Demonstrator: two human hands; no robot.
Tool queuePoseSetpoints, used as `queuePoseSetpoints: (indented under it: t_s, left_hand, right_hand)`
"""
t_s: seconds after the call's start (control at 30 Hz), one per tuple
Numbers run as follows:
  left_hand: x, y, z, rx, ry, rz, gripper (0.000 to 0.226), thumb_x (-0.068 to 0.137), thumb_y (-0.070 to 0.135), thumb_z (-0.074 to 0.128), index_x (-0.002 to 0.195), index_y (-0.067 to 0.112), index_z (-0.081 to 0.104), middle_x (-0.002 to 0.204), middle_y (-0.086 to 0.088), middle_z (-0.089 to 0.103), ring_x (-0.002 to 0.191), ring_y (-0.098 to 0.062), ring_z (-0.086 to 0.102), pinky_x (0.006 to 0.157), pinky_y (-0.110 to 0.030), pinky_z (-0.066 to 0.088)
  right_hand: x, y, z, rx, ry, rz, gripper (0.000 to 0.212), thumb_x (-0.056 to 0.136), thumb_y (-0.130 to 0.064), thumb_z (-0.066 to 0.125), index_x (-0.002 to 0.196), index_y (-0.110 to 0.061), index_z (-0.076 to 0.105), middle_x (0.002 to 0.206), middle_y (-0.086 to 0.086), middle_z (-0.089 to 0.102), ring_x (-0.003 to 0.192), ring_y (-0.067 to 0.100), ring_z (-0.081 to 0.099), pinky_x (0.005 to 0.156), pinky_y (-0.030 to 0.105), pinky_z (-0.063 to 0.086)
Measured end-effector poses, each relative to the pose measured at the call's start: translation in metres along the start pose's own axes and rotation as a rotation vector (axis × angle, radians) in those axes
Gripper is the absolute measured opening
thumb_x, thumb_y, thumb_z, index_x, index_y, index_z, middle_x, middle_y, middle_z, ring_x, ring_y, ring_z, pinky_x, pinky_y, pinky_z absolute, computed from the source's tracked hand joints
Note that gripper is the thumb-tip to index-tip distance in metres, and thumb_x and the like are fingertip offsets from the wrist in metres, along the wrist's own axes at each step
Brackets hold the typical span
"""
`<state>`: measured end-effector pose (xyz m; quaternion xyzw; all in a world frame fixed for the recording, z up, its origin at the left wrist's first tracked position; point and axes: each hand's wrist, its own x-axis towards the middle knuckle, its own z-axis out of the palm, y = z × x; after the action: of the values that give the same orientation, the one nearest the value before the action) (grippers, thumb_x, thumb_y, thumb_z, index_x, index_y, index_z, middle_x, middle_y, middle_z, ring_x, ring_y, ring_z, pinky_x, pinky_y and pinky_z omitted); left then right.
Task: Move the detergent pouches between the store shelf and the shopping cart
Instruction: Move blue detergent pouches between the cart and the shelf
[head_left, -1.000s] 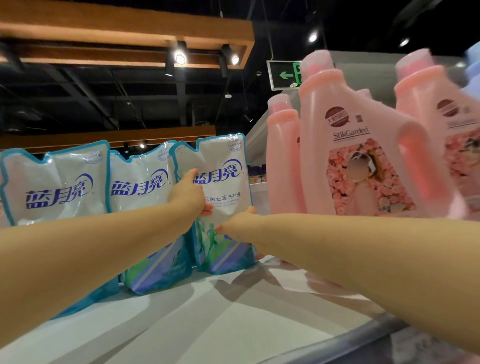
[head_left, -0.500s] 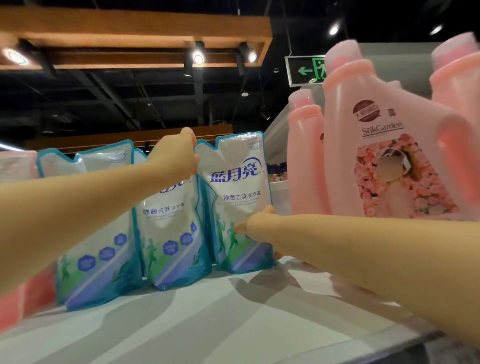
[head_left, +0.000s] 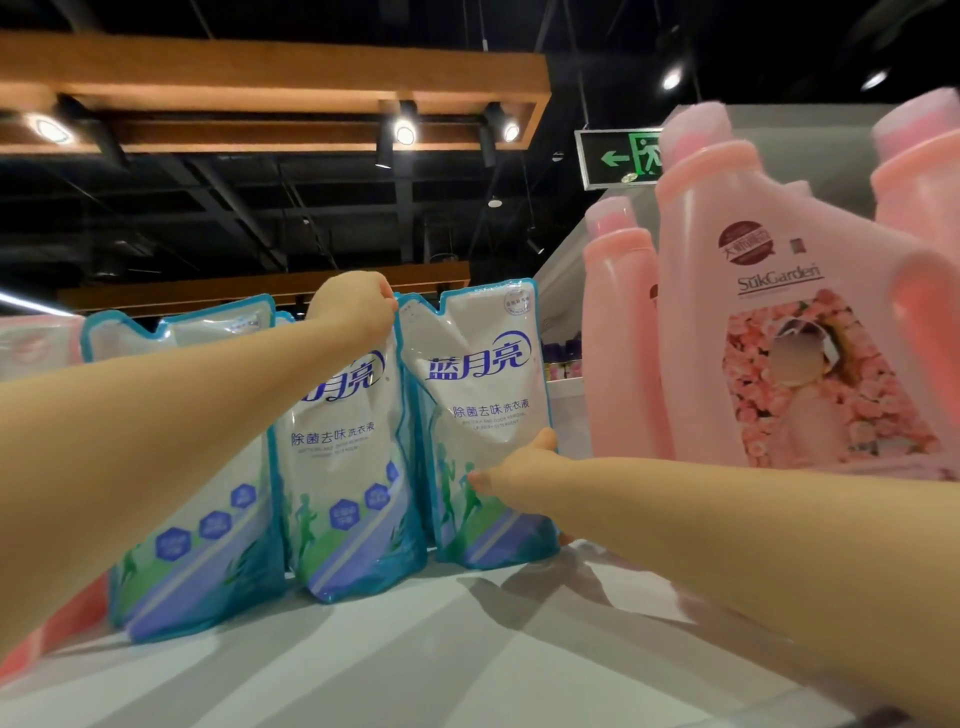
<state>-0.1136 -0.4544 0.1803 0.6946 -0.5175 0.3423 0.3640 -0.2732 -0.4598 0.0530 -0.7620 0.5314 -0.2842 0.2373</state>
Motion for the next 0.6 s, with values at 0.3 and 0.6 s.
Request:
queuePoseSetpoints:
  t_s: [0.3,0.6]
  left_hand:
    - [0.005,0.011,0.012,-0.092,0.037,-0.051,0.023,0.098,0.018,0.043,0.114,0.007,0.056,0.109,-0.013,0.060,0.097,-0.026,0.056,0.079,-0.032,0.047]
    - [0.013,0.004,0.005,-0.095,-0.044,-0.051,0.030,0.098,0.026,0.045,0.112,0.005,0.060,0.105,-0.014,0.062,0.085,-0.021,0.053,0.076,-0.028,0.046]
  right_hand:
    - [0.028,0.004,0.020,0.180,0.122,0.142,0.087,0.081,-0.047,0.066,0.139,-0.010,0.013,0.139,0.017,0.031,0.127,0.033,0.038,0.108,0.042,0.032]
    - [0.026,0.007,0.019,0.157,0.125,0.139,0.089,0.081,-0.050,0.065,0.142,-0.013,0.012,0.138,0.017,0.028,0.127,0.033,0.037,0.109,0.042,0.032]
